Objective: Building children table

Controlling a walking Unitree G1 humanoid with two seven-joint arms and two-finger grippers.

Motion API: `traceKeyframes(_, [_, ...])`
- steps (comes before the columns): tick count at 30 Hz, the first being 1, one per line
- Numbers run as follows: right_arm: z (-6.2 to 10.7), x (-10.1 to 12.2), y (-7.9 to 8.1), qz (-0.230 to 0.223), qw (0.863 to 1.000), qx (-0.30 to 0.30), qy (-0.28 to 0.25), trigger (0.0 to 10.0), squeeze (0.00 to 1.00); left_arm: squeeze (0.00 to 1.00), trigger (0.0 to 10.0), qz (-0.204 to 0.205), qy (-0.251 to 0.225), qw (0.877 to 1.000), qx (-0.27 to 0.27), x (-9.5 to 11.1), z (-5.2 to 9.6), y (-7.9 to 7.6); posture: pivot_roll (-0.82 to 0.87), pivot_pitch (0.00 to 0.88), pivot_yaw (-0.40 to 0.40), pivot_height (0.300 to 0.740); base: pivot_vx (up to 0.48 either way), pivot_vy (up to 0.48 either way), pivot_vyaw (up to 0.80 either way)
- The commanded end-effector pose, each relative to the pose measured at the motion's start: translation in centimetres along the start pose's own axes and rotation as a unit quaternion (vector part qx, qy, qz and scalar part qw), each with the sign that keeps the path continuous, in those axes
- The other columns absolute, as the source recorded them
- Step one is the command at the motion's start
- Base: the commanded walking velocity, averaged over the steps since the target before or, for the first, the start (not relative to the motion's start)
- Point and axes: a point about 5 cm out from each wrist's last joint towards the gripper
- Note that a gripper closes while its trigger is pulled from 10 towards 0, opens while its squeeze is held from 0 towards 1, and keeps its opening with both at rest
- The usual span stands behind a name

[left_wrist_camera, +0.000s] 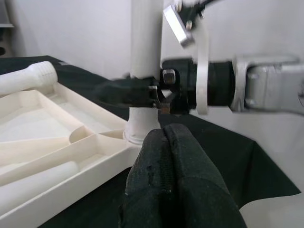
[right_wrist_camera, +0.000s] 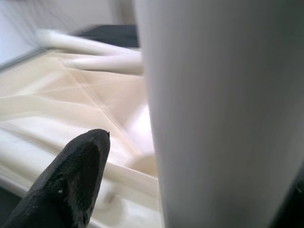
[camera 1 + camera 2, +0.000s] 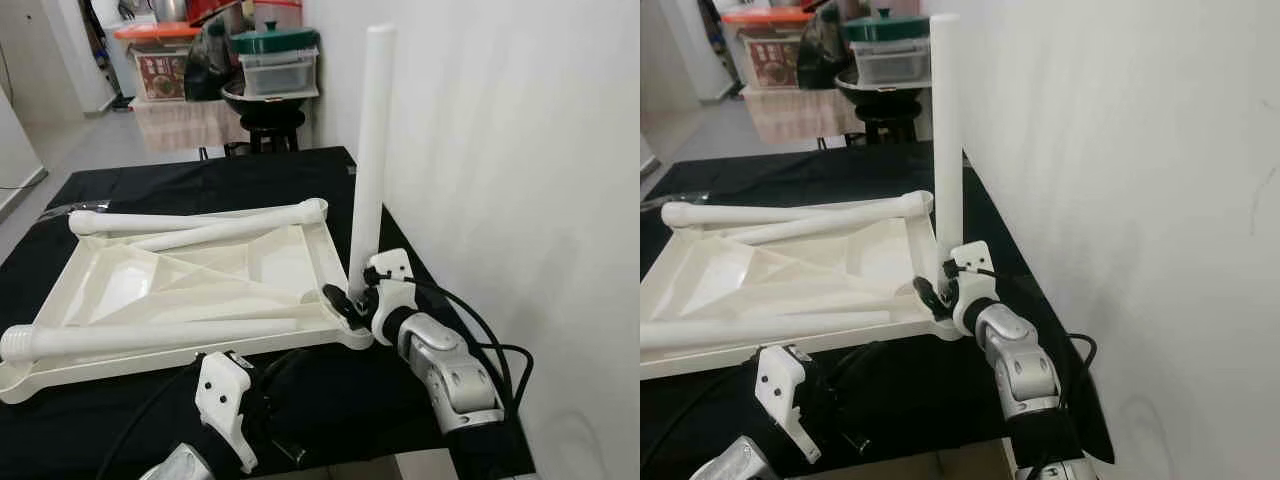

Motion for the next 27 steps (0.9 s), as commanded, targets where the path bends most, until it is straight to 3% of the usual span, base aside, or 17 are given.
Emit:
traceKeyframes(1, [-0.2, 1.7, 0.8, 0.017, 0.994, 0.109, -0.021, 10.0, 0.0, 0.0, 10.0, 0.006, 0.004, 1.0, -0.003, -0.4, -0.1, -0.1, 0.01, 0.0, -0.005, 0.74, 0.0, 0.0, 0.0])
traceKeyframes(3, [-0.2, 1.7, 0.8, 0.017, 0.994, 0.109, -0.021, 10.0, 0.0, 0.0, 10.0, 0.006, 0.004, 1.0, -0.003, -0.4, -0.1, -0.1, 0.01, 0.0, -0.005, 0.74, 0.0, 0.0, 0.0])
traceKeyframes(6, [-0.5, 3.2, -0.3, 0.06, 0.977, 0.205, -0.013, 10.0, 0.0, 0.0, 10.0, 0.011, 0.003, 1.0, -0.006, -0.5, -0.2, -0.2, 0.03, 0.0, -0.011, 0.74, 0.0, 0.0, 0.0])
traceKeyframes(12, [-0.6, 3.7, -1.2, 0.072, 0.965, 0.253, 0.01, 10.0, 0.0, 0.0, 10.0, 0.013, 0.003, 1.0, -0.006, -0.6, -0.2, -0.3, 0.03, 0.0, -0.012, 0.74, 0.0, 0.0, 0.0])
traceKeyframes(13, [-0.5, 3.8, -1.4, 0.069, 0.96, 0.272, 0.018, 1.3, 0.0, 0.0, 10.0, 0.014, 0.003, 1.0, -0.005, -0.6, -0.1, -0.3, 0.03, 0.0, -0.013, 0.74, 0.0, 0.0, 0.0])
traceKeyframes(14, [-0.5, 4.0, -1.7, 0.06, 0.957, 0.284, 0.02, 0.0, 0.0, 0.0, 10.0, 0.015, 0.003, 1.0, -0.005, -0.6, -0.1, -0.2, 0.03, 0.0, -0.014, 0.74, 0.0, 0.0, 0.0])
traceKeyframes(22, [0.0, 3.9, -2.4, 0.047, 0.953, 0.297, 0.023, 0.0, 0.0, 0.0, 10.0, 0.018, 0.004, 1.0, -0.005, -0.7, 0.0, -0.2, 0.03, 0.0, -0.013, 0.74, 0.0, 0.0, 0.0])
traceKeyframes(27, [1.1, 2.4, -2.8, 0.056, 0.955, 0.29, 0.021, 0.0, 0.0, 0.0, 10.0, 0.017, 0.004, 1.0, -0.005, -0.7, 0.1, -0.2, 0.02, 0.0, -0.01, 0.74, 0.0, 0.0, 0.0])
Point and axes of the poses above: a point about 5 cm out from each wrist's last joint towards the gripper, its own z axis pointing back from the gripper into the wrist, its own x axis along the axis of the wrist's last joint, y = z × x, and after that the axes turned 7 degrees about -z, right-handed
